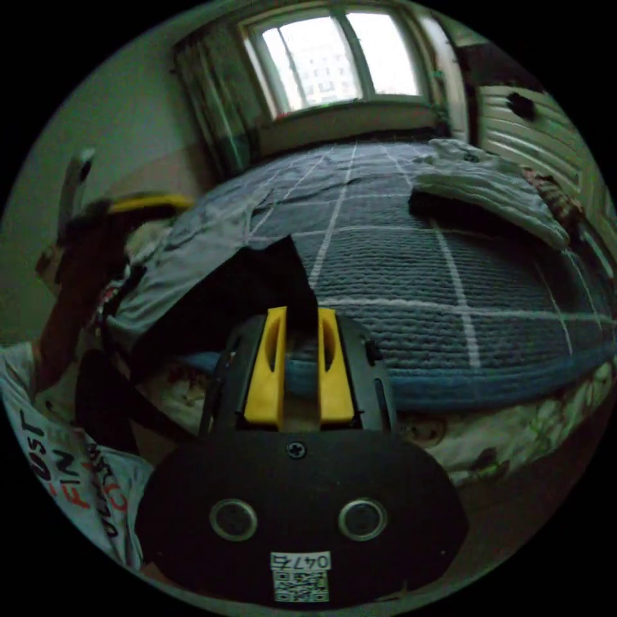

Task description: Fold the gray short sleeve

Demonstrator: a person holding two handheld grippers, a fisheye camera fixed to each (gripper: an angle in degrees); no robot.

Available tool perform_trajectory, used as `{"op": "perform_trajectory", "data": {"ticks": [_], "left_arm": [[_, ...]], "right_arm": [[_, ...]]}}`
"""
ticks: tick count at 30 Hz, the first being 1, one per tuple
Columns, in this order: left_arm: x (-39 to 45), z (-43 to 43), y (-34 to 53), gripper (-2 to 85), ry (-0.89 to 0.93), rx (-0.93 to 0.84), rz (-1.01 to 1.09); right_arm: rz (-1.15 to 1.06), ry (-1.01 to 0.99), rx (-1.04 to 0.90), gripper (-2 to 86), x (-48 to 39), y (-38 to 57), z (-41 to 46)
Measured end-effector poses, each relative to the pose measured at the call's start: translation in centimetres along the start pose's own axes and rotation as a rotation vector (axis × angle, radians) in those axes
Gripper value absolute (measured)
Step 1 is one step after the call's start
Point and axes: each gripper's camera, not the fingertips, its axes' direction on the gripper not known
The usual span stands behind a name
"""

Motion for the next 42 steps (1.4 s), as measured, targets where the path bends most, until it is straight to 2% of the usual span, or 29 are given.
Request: {"op": "perform_trajectory", "data": {"ticks": [3, 4, 6, 8, 10, 12, 14, 16, 18, 19, 20, 22, 23, 24, 25, 27, 28, 30, 33, 36, 40, 42], "left_arm": [[-1.2, -7.5, 8.7, -0.8, -0.101, 0.115, -0.045], [-3.0, -10.8, 12.8, -0.8, -0.174, 0.174, -0.145], [-6.6, -15.3, 19.2, -0.8, -0.289, 0.243, -0.356], [-12.0, -19.2, 26.7, -0.8, -0.330, 0.237, -0.519], [-16.4, -20.1, 30.9, -0.7, -0.289, 0.110, -0.617], [-19.9, -20.0, 34.0, -0.6, -0.234, 0.032, -0.663], [-23.8, -19.4, 37.0, -0.2, -0.111, 0.032, -0.718], [-26.1, -18.7, 38.5, 0.8, -0.043, 0.011, -0.743], [-27.9, -18.0, 39.7, 2.5, -0.018, -0.026, -0.759], [-28.9, -17.6, 40.6, 3.7, -0.010, -0.059, -0.772], [-29.8, -17.2, 41.6, 4.6, 0.013, -0.076, -0.784], [-31.0, -16.6, 43.1, 5.4, 0.066, -0.087, -0.809], [-31.8, -16.3, 44.1, 5.5, 0.091, -0.098, -0.824], [-32.2, -16.2, 44.6, 5.6, 0.104, -0.105, -0.835], [-32.9, -16.1, 45.5, 4.9, 0.136, -0.114, -0.859], [-33.7, -16.7, 46.9, 2.3, 0.154, -0.105, -0.876], [-33.9, -17.5, 47.8, 0.8, 0.161, -0.086, -0.868], [-33.9, -19.1, 49.2, -0.1, 0.169, -0.046, -0.863], [-32.9, -23.2, 52.2, -0.8, 0.079, -0.004, -0.886], [-30.7, -27.9, 56.2, -0.9, -0.068, 0.068, -0.956], [-27.6, -34.3, 60.7, -1.0, -0.401, 0.080, -1.006], [-26.5, -36.2, 63.0, -1.0, -0.464, 0.073, -1.037]], "right_arm": [[0.139, 0.089, 0.229, 6.7, -0.5, 2.3, -4.2], [0.144, 0.153, 0.333, 6.9, -1.9, 3.1, -6.2], [0.069, 0.214, 0.463, 7.2, -5.6, 3.3, -8.5], [-0.117, 0.241, 0.519, 7.9, -11.2, 2.2, -9.1], [-0.400, 0.307, 0.471, 9.2, -20.4, -0.3, -7.3], [-0.535, 0.347, 0.472, 9.4, -27.2, -1.7, -5.2], [-0.622, 0.233, 0.514, 9.0, -32.9, -2.5, -3.8], [-0.632, -0.041, 0.581, 9.4, -38.4, -3.5, -2.4], [-0.675, -0.094, 0.574, 11.5, -42.4, -4.0, -1.0], [-0.735, -0.039, 0.550, 20.3, -45.4, -3.9, 0.1], [-0.766, 0.003, 0.532, 24.7, -46.9, -3.8, 0.7], [-0.857, 0.137, 0.434, 28.5, -52.5, -3.4, 3.7], [-0.888, 0.143, 0.397, 28.0, -53.7, -3.3, 4.4], [-0.929, 0.132, 0.356, 23.1, -55.7, -3.1, 5.6], [-0.955, 0.089, 0.354, 14.4, -57.3, -2.8, 6.4], [-0.940, 0.003, 0.387, 4.2, -59.2, -2.7, 7.1], [-0.918, -0.048, 0.409, 2.1, -60.2, -2.8, 7.5], [-0.892, -0.112, 0.424, 0.4, -61.6, -3.2, 8.3], [-0.905, -0.128, 0.411, -0.4, -64.5, -4.3, 10.2], [-0.966, -0.137, 0.341, -0.6, -68.4, -5.8, 13.0], [-0.935, -0.233, 0.271, -0.6, -74.0, -8.6, 18.8], [-0.899, -0.274, 0.262, -0.4, -76.5, -10.1, 21.9]]}}
